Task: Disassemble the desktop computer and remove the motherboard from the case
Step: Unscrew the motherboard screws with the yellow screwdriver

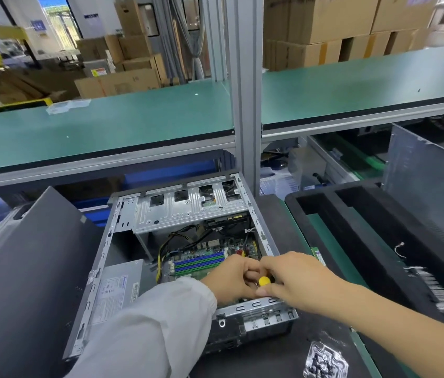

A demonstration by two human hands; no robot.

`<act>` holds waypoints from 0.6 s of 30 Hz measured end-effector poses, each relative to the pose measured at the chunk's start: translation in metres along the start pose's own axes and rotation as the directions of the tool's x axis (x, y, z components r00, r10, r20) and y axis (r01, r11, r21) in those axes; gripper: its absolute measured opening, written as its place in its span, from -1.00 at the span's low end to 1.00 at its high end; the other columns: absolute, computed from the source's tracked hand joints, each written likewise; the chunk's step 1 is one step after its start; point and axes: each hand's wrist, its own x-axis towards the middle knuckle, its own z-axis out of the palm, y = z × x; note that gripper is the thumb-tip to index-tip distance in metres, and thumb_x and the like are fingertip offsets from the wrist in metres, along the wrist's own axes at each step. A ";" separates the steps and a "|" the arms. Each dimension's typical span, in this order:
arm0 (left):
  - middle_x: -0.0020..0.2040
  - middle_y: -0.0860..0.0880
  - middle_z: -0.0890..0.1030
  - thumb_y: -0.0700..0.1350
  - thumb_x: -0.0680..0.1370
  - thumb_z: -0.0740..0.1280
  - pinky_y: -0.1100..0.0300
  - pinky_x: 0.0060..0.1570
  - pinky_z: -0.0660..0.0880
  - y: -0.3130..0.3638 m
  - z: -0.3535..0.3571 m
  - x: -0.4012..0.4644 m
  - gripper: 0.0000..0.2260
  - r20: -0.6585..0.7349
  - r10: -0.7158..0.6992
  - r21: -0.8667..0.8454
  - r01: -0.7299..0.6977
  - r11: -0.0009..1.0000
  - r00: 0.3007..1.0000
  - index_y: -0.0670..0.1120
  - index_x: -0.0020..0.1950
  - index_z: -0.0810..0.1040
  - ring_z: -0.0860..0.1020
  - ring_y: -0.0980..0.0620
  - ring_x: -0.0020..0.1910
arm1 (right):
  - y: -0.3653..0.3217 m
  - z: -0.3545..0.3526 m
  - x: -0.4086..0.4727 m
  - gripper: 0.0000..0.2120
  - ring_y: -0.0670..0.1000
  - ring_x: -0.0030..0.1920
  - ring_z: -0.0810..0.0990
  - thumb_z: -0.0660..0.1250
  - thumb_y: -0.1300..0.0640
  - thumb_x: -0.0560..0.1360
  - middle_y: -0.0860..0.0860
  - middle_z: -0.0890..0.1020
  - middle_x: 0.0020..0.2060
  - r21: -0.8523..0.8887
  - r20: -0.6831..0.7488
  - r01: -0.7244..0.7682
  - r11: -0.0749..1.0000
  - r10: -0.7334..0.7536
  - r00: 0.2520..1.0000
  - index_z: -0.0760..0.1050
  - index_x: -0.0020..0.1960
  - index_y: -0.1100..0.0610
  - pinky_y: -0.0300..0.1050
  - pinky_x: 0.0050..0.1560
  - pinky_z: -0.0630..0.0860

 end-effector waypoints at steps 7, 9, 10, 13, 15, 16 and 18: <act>-0.21 -0.23 0.63 -0.39 0.43 0.39 0.10 -0.08 0.53 -0.004 0.003 0.004 -0.77 -0.070 -0.013 0.044 0.017 0.999 0.997 -0.16 0.02 0.63 0.48 0.04 -0.24 | -0.010 0.023 -0.003 -0.60 0.03 -0.04 0.58 0.13 -0.34 0.49 -0.03 0.61 -0.06 -0.104 -0.128 -0.147 0.984 0.133 0.983 0.29 -0.06 0.01 -0.13 -0.20 0.31; -0.22 -0.14 0.61 -0.41 0.42 0.38 0.09 -0.07 0.52 -0.003 0.003 0.003 -0.74 -0.045 -0.017 -0.014 0.017 1.000 0.999 -0.15 0.04 0.61 0.49 0.03 -0.23 | -0.011 0.027 -0.004 -0.61 0.03 0.01 0.58 0.11 -0.29 0.52 -0.03 0.61 -0.01 -0.077 -0.165 -0.142 0.987 0.128 0.978 0.37 0.08 0.01 -0.13 -0.17 0.35; -0.21 -0.09 0.62 -0.42 0.43 0.38 0.09 -0.05 0.51 -0.002 0.002 0.001 -0.71 -0.017 -0.020 -0.070 0.019 0.997 1.000 -0.14 0.07 0.60 0.50 0.01 -0.20 | -0.010 0.027 -0.005 -0.61 0.02 0.02 0.58 0.11 -0.27 0.54 -0.05 0.61 0.00 -0.059 -0.174 -0.131 0.990 0.119 0.978 0.38 0.14 0.00 -0.13 -0.13 0.39; -0.13 -0.09 0.61 -0.43 0.47 0.36 0.02 -0.02 0.42 0.002 0.001 -0.001 -0.68 0.043 -0.021 -0.200 0.029 0.979 0.999 -0.16 0.16 0.54 0.43 -0.11 -0.12 | -0.006 0.026 -0.009 -0.63 0.01 0.05 0.57 0.11 -0.21 0.57 -0.07 0.61 0.01 -0.026 -0.188 -0.083 0.996 0.077 0.979 0.36 0.27 -0.04 -0.12 -0.05 0.44; -0.05 -0.21 0.59 -0.41 0.49 0.35 -0.05 0.00 0.36 0.002 0.002 0.000 -0.70 0.055 -0.010 -0.211 0.022 0.977 0.998 -0.18 0.18 0.53 0.39 -0.15 -0.08 | -0.003 0.026 -0.012 -0.65 0.00 0.05 0.57 0.12 -0.18 0.58 -0.07 0.61 0.01 -0.015 -0.189 -0.049 0.999 0.045 0.981 0.36 0.28 -0.04 -0.15 -0.07 0.42; -0.01 -0.24 0.58 -0.39 0.50 0.35 -0.08 0.00 0.34 0.002 0.002 0.000 -0.72 0.057 -0.003 -0.207 0.015 0.978 0.998 -0.18 0.18 0.53 0.39 -0.16 -0.06 | -0.002 0.025 -0.014 -0.66 0.00 0.04 0.57 0.12 -0.17 0.58 -0.07 0.61 0.00 -0.017 -0.185 -0.035 0.999 0.031 0.982 0.36 0.26 -0.04 -0.16 -0.09 0.41; 0.00 -0.25 0.58 -0.39 0.51 0.34 -0.10 0.00 0.32 0.002 0.003 0.000 -0.73 0.062 0.008 -0.200 0.004 0.980 0.998 -0.16 0.17 0.54 0.38 -0.17 -0.06 | 0.000 0.022 -0.015 -0.69 0.01 0.02 0.57 0.11 -0.16 0.59 -0.07 0.61 -0.02 -0.031 -0.170 -0.006 1.000 0.001 0.985 0.38 0.22 -0.02 -0.15 -0.12 0.39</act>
